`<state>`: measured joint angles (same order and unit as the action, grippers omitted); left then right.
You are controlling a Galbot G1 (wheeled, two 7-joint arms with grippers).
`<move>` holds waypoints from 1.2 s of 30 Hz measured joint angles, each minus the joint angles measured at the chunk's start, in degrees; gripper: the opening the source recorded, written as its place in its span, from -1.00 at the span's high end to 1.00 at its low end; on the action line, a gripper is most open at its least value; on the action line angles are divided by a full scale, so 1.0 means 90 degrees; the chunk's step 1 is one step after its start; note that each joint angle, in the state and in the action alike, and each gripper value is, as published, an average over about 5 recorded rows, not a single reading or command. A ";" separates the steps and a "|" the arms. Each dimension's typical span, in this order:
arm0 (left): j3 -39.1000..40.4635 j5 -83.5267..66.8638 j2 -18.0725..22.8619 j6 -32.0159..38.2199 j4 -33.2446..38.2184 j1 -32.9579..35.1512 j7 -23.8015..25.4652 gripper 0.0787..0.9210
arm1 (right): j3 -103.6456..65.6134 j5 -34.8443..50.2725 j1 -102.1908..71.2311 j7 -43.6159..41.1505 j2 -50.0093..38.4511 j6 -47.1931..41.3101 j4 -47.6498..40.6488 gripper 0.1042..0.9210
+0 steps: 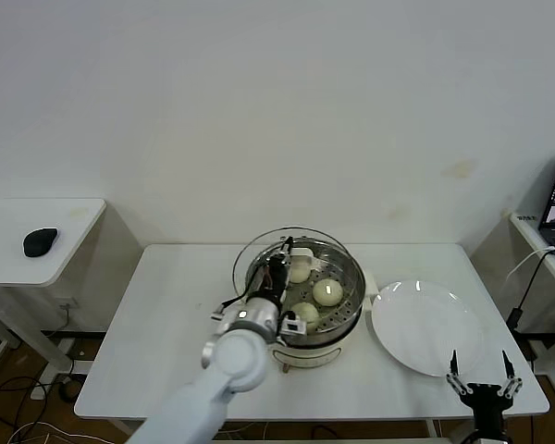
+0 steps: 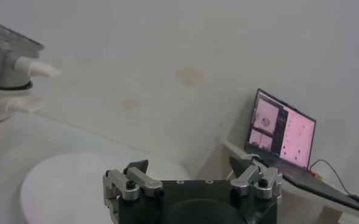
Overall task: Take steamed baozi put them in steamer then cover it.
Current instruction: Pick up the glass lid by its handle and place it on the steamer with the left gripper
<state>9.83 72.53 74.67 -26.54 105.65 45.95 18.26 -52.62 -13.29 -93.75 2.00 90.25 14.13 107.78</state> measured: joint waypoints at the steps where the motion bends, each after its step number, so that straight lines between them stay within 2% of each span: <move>1: 0.0028 0.0036 0.0054 0.0002 -0.0059 -0.0007 0.0006 0.85 | 0.0001 -0.0007 0.0006 0.0001 0.0001 0.0007 -0.0013 -0.76; 12: 0.0186 0.0312 0.0398 0.0056 -0.0516 -0.0066 -0.0023 0.85 | 0.0005 -0.0046 0.0014 0.0006 0.0004 0.0044 -0.0078 -0.76; 36: 0.0061 0.0454 0.0520 0.0144 -0.0792 0.0028 -0.0199 0.85 | 0.0058 -0.0078 0.0022 -0.0004 0.0010 0.0083 -0.0152 -0.76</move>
<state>10.38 76.62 79.35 -25.25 98.52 46.20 16.47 -52.10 -13.99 -93.56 1.97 90.33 14.87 106.41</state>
